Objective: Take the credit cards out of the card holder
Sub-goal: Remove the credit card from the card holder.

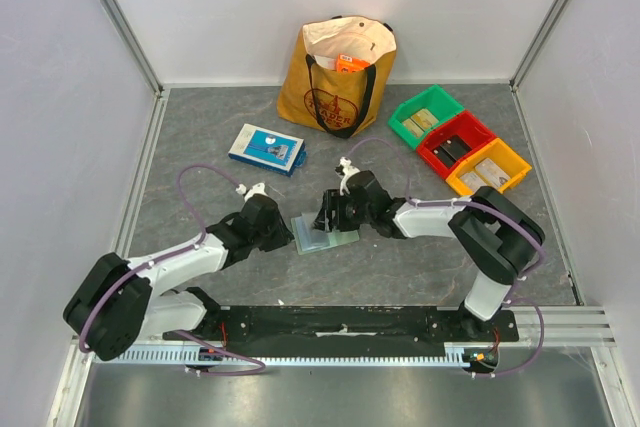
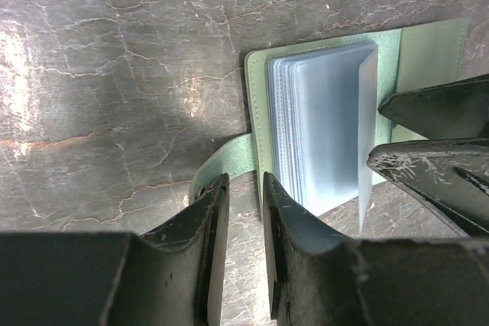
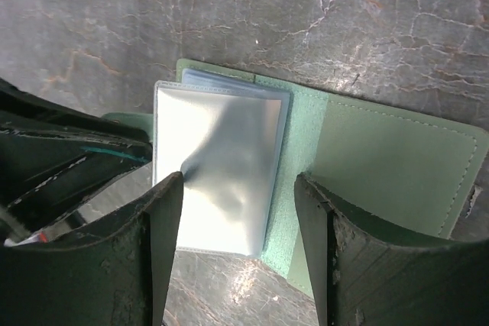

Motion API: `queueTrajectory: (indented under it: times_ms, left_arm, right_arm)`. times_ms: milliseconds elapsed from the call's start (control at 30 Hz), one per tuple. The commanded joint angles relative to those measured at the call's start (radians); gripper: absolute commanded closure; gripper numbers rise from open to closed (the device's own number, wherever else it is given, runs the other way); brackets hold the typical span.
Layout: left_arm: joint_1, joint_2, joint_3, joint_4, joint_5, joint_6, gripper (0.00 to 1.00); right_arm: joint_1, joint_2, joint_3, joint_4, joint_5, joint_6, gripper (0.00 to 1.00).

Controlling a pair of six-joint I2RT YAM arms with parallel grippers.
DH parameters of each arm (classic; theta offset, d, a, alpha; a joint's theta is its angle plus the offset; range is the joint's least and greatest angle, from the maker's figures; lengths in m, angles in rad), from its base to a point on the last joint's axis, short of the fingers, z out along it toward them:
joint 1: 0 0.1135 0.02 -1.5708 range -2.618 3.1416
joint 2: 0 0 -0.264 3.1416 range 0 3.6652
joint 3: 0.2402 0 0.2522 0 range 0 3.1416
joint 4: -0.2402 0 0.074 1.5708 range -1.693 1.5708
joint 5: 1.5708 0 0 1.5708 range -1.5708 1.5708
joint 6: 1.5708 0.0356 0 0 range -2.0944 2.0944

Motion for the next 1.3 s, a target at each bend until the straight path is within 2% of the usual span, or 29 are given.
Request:
queueTrajectory:
  times_ms: [0,367,867,1267]
  left_arm:
    - [0.006,0.013,0.022,0.052,0.018,0.009,0.70]
    - [0.009,0.055,0.050,0.075,0.055,0.004,0.67]
    - [0.009,0.151,0.118,0.050,0.065,0.033,0.72]
    - [-0.008,0.160,0.156,0.012,0.054,0.070,0.92]
  right_arm:
    - [-0.039,0.065,-0.108,0.135,-0.102,0.066,0.32]
    - [-0.122,0.168,-0.225,0.362,-0.245,0.180,0.30]
    - [-0.123,0.180,-0.219,0.350,-0.242,0.166,0.30]
    - [-0.123,0.174,-0.213,0.340,-0.247,0.157,0.30]
